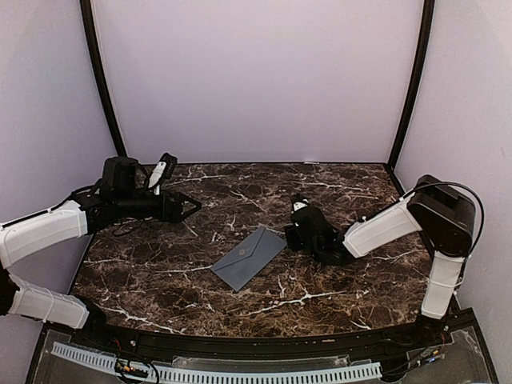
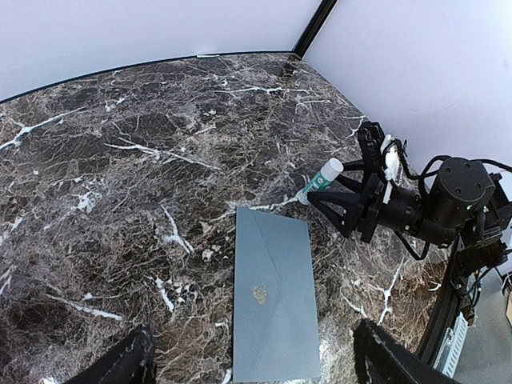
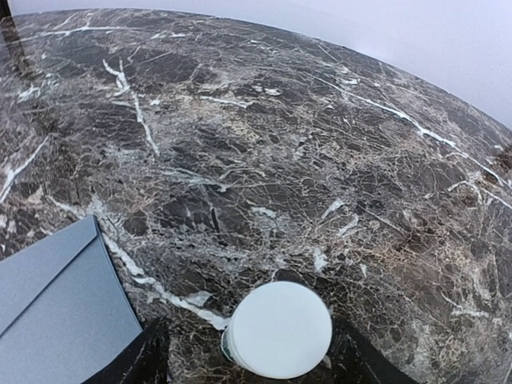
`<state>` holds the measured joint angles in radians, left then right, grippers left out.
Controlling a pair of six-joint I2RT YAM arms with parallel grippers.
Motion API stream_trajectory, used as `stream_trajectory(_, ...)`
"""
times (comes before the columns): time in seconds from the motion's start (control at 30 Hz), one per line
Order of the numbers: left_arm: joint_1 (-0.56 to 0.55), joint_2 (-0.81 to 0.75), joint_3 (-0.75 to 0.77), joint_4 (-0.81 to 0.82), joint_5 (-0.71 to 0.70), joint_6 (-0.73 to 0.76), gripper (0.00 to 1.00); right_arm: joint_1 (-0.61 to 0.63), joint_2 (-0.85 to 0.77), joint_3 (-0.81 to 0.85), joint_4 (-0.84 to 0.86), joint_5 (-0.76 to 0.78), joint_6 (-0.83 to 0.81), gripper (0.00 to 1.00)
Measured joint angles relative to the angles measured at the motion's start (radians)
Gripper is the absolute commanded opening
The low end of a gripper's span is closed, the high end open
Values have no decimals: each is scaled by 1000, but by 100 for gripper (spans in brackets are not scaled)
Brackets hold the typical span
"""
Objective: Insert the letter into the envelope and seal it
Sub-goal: Place the solid glue at the center of the board, then reset both arms
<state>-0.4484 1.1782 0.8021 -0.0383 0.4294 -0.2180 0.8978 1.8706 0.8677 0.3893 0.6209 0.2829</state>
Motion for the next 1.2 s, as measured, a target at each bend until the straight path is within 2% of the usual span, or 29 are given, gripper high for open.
stream_trajectory(0.1, 0, 0, 0, 0, 0, 0, 85, 0, 0, -6, 0, 0, 6, 89)
stream_trajectory(0.2, 0, 0, 0, 0, -6, -1, 85, -1, -15, -24, 3, -6, 6, 98)
stream_trajectory(0.4, 0, -5, 0, -1, -79, -31, 86, -1, -105, -63, -25, -23, 27, 99)
stream_trajectory(0.63, 0, -7, 2, 55, -192, -103, 90, 5, -298, -63, -124, -19, 77, 99)
stream_trajectory(0.8, 26, 148, 112, 81, -266, -84, 90, -41, -344, 39, -229, -58, 101, 99)
stream_trajectory(0.87, 74, 216, 136, 120, -269, -69, 90, -101, -345, 74, -242, -99, 104, 99)
stream_trajectory(1.0, 261, 318, 134, 204, -252, -55, 90, -274, -361, 78, -256, -187, 109, 99)
stream_trajectory(1.13, 505, 337, 9, 378, -246, -56, 94, -505, -431, -18, -219, -301, 111, 99)
stream_trajectory(1.2, 583, 325, -74, 457, -275, -51, 95, -628, -487, -91, -196, -357, 108, 99)
